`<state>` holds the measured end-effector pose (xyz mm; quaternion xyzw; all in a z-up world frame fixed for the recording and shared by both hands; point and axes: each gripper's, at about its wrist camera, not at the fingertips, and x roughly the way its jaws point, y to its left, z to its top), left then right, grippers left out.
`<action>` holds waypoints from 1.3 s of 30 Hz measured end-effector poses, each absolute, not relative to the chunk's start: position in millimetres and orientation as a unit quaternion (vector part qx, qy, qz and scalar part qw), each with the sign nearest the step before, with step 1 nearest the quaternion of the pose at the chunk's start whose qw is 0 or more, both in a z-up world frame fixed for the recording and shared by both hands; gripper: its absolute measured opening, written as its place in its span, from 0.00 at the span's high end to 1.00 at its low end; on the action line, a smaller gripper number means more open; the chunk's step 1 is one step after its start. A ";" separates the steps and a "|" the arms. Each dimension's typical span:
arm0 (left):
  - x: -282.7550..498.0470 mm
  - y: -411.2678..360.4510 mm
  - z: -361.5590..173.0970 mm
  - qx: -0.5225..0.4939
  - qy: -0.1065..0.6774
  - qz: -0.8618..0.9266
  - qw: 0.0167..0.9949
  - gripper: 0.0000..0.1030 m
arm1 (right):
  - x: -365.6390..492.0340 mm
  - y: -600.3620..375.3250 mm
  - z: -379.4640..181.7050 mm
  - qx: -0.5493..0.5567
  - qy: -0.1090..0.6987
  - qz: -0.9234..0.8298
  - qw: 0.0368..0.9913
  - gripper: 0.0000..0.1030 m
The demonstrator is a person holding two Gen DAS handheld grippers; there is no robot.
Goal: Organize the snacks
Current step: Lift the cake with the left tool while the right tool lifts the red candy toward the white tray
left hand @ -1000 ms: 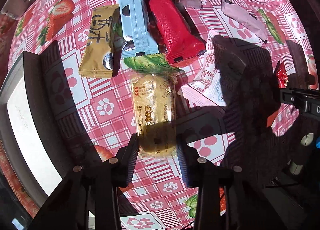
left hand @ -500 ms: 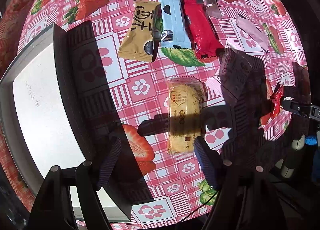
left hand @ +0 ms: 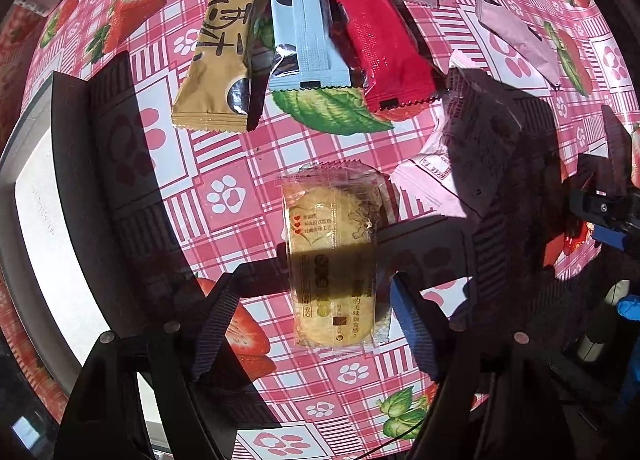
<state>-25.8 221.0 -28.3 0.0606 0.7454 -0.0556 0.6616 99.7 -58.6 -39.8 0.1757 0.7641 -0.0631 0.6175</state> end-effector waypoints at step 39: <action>-11.0 192.5 -44.6 0.082 0.739 -0.079 0.664 0.00 | 85.5 -6.0 -58.8 0.099 0.777 -0.076 0.617 0.00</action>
